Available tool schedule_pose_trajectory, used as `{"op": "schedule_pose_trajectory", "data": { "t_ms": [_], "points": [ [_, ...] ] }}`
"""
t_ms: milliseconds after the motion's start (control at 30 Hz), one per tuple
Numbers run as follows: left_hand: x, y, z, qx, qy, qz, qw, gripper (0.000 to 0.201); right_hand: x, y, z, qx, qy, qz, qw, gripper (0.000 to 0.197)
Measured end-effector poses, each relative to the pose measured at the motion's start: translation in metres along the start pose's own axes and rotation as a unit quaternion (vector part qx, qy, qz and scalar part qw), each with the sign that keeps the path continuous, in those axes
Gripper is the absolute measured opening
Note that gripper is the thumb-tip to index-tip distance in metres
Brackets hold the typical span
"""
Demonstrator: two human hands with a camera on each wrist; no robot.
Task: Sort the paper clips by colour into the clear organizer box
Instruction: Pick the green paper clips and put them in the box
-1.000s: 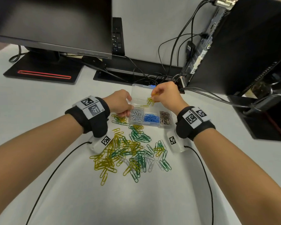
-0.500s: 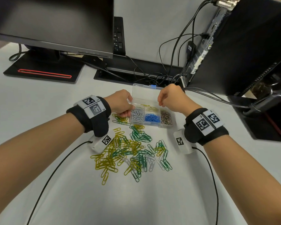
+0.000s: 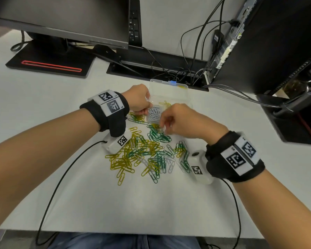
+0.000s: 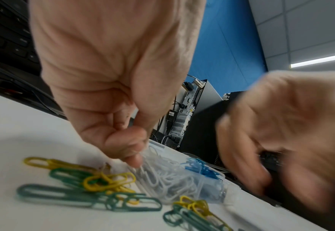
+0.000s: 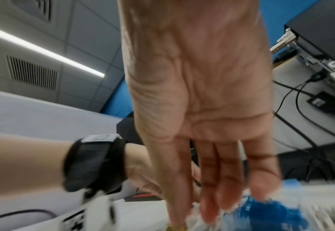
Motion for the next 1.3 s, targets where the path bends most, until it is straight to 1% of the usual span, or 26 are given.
{"op": "schedule_pose_trajectory", "data": {
  "t_ms": [33, 67, 133, 167, 200, 233, 267, 333, 400, 433, 533, 600, 667, 700, 733, 867, 900, 967, 1033, 1133, 1200, 1300],
  "points": [
    [-0.005, -0.003, 0.003, 0.013, 0.035, 0.013, 0.999, 0.027, 0.013, -0.008, 0.000, 0.013, -0.019, -0.043, 0.999, 0.015],
    [-0.012, -0.007, 0.006, 0.032, 0.085, 0.034, 0.995, 0.028, 0.023, -0.016, 0.001, 0.022, -0.042, -0.069, 0.997, 0.014],
    [-0.026, -0.020, 0.015, 0.074, 0.175, 0.081, 0.978, 0.023, 0.034, -0.031, 0.002, 0.029, -0.075, -0.084, 0.993, 0.016],
    [-0.030, -0.029, 0.019, 0.095, 0.203, 0.091, 0.970, 0.019, 0.039, -0.037, 0.004, 0.032, -0.089, -0.089, 0.991, 0.018],
    [-0.031, -0.037, 0.022, 0.116, 0.224, 0.086, 0.964, 0.017, 0.046, -0.042, 0.005, 0.036, -0.102, -0.099, 0.989, 0.020],
    [-0.028, -0.045, 0.024, 0.138, 0.240, 0.065, 0.959, 0.015, 0.054, -0.046, 0.006, 0.037, -0.113, -0.110, 0.987, 0.021],
    [-0.021, -0.052, 0.025, 0.159, 0.248, 0.032, 0.955, 0.014, 0.061, -0.049, 0.006, 0.035, -0.117, -0.120, 0.985, 0.023],
    [-0.003, -0.068, 0.022, 0.180, 0.252, -0.055, 0.949, 0.011, 0.069, -0.048, 0.005, 0.025, -0.104, -0.119, 0.987, 0.023],
    [0.015, -0.080, 0.017, 0.182, 0.256, -0.123, 0.941, 0.012, 0.064, -0.043, 0.004, 0.019, -0.090, -0.097, 0.991, 0.022],
    [0.023, -0.084, 0.013, 0.181, 0.264, -0.144, 0.936, 0.013, 0.060, -0.041, 0.005, 0.018, -0.092, -0.087, 0.992, 0.021],
    [0.036, -0.089, 0.003, 0.172, 0.290, -0.174, 0.925, 0.020, 0.053, -0.040, 0.006, 0.008, -0.104, -0.074, 0.992, 0.023],
    [0.039, -0.089, -0.002, 0.165, 0.297, -0.183, 0.923, 0.024, 0.057, -0.042, 0.002, 0.000, -0.101, -0.087, 0.991, 0.029],
    [0.040, -0.088, -0.005, 0.162, 0.301, -0.184, 0.922, 0.025, 0.066, -0.044, -0.001, 0.000, -0.095, -0.108, 0.990, 0.039],
    [0.041, -0.087, -0.005, 0.163, 0.307, -0.179, 0.920, 0.024, 0.068, -0.044, -0.003, 0.001, -0.090, -0.112, 0.990, 0.041],
    [0.042, -0.086, -0.005, 0.165, 0.316, -0.172, 0.919, 0.022, 0.068, -0.043, -0.004, -0.001, -0.086, -0.109, 0.990, 0.039],
    [0.048, -0.085, 0.002, 0.191, 0.326, -0.156, 0.913, 0.013, 0.060, -0.033, -0.003, -0.002, -0.084, -0.080, 0.993, 0.013],
    [0.049, -0.085, 0.004, 0.196, 0.322, -0.155, 0.913, 0.012, 0.058, -0.031, -0.001, -0.001, -0.085, -0.072, 0.994, 0.010],
    [0.047, -0.082, 0.008, 0.203, 0.304, -0.145, 0.920, 0.007, 0.055, -0.027, 0.004, 0.001, -0.091, -0.058, 0.994, 0.012],
    [0.042, -0.079, 0.012, 0.205, 0.273, -0.131, 0.931, 0.010, 0.051, -0.026, 0.007, -0.001, -0.080, -0.054, 0.995, 0.015],
    [0.035, -0.078, 0.014, 0.195, 0.219, -0.130, 0.947, 0.010, 0.040, -0.027, 0.015, 0.000, -0.037, -0.041, 0.998, 0.016],
    [0.033, -0.077, 0.011, 0.182, 0.198, -0.135, 0.954, 0.008, 0.030, -0.027, 0.021, 0.005, -0.002, -0.014, 1.000, 0.013],
    [0.025, -0.073, 0.004, 0.163, 0.224, -0.113, 0.954, 0.012, 0.014, -0.026, 0.030, 0.014, 0.113, 0.037, 0.993, 0.005]
  ]
}}
Point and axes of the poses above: each hand's wrist, its own y-axis towards the middle knuckle, its own x-axis out of the palm, z = x × y, the point moved 10 cm from there along y, towards the middle knuckle, and after that the axes turned 4 degrees about -z, right-handed, at the moved point
